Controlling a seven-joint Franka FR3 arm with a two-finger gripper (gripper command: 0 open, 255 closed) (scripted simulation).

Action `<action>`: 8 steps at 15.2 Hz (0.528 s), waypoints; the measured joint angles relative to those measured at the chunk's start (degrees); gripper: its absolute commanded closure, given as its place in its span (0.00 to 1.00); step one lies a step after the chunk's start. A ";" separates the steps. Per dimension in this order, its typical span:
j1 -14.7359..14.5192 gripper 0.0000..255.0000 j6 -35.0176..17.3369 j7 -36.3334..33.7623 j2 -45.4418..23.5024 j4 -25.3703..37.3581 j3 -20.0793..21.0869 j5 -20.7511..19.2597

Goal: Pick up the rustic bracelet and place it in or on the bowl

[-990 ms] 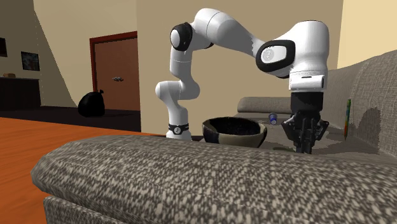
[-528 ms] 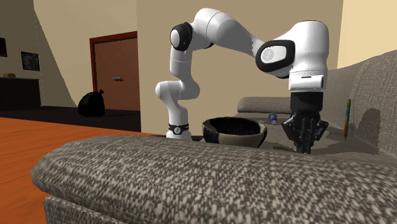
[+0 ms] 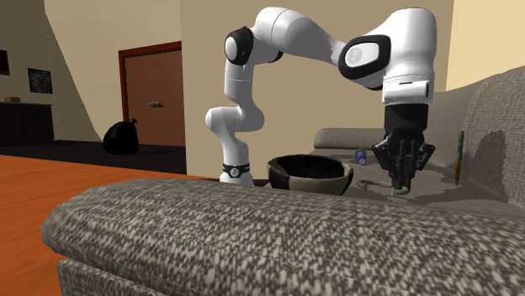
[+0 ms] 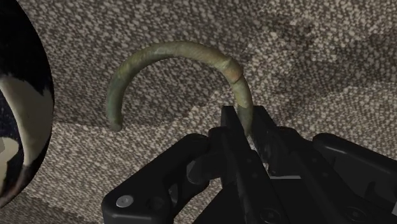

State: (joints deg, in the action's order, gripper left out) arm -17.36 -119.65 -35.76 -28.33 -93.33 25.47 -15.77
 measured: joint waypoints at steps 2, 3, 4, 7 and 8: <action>0.15 1.00 1.07 0.24 0.80 0.33 0.23 0.41; 0.13 1.00 1.69 0.35 0.93 0.86 0.29 0.53; 0.13 1.00 2.37 0.49 1.08 1.41 0.35 0.65; 0.21 1.00 4.33 0.89 1.79 2.74 0.58 1.12; 0.24 1.00 4.96 0.99 2.15 3.04 0.68 1.30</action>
State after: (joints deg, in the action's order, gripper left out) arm -17.12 -114.69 -34.77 -26.19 -90.29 26.14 -14.47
